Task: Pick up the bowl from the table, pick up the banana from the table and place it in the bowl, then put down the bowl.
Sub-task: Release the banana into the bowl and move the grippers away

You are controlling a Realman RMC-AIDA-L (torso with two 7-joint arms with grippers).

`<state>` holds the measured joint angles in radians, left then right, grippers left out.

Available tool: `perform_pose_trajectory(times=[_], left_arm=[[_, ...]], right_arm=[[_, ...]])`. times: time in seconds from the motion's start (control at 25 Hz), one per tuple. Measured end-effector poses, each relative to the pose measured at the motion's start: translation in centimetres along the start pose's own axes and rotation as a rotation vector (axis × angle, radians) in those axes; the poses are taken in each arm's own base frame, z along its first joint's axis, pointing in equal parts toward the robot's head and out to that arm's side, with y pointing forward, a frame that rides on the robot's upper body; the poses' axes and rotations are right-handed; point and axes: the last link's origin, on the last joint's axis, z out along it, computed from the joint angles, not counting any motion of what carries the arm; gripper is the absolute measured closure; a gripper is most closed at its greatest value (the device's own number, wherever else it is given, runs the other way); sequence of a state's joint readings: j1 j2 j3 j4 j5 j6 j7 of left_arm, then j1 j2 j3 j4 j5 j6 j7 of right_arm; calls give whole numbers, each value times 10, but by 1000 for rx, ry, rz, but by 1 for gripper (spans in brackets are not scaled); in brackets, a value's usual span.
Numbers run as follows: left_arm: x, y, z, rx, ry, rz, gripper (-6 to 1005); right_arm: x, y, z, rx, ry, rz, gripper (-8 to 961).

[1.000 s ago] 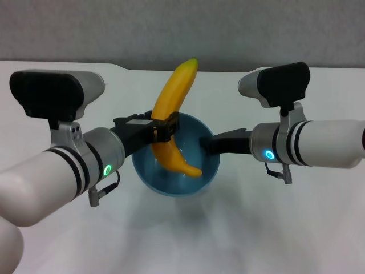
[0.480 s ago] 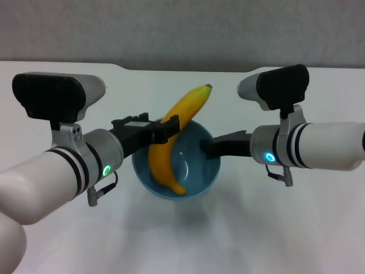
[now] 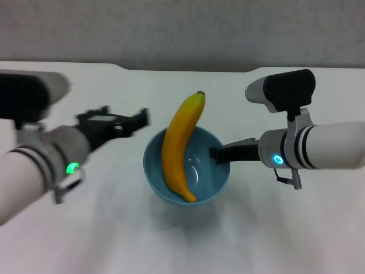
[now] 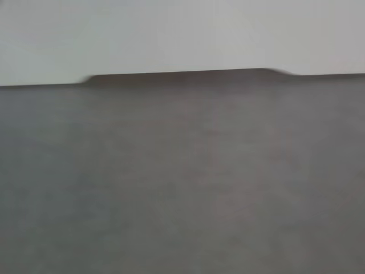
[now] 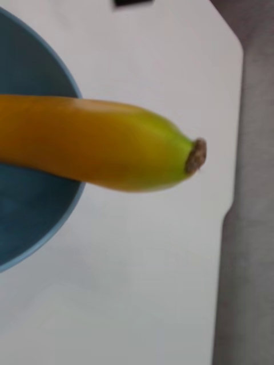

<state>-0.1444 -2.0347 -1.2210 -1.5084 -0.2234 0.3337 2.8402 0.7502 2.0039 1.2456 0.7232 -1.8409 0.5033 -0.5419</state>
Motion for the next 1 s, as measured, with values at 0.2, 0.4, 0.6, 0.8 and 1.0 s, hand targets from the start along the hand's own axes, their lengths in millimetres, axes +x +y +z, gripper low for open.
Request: perform_pose_trajectory(times=[0.2,0.4,0.6,0.8,1.0], left_arm=[[-6,-40,-13,123,8,-24,96],[-23,-69,-18,205,-32,-60,96],[-35,-81,-19,239,-63,-71,96],[-37,-87,-21,257,-63,-71,96],[-39,-90,-22,262,-51,-76,96]], right_arm=[[-15,2,1,-24,46,7,920],[-32,3,3,-46,119,43,920],[-36,0,4,-37,177,61,920],[-42,-1,4,7,243,34,921],[-41,-4,2,56,303,18,920]])
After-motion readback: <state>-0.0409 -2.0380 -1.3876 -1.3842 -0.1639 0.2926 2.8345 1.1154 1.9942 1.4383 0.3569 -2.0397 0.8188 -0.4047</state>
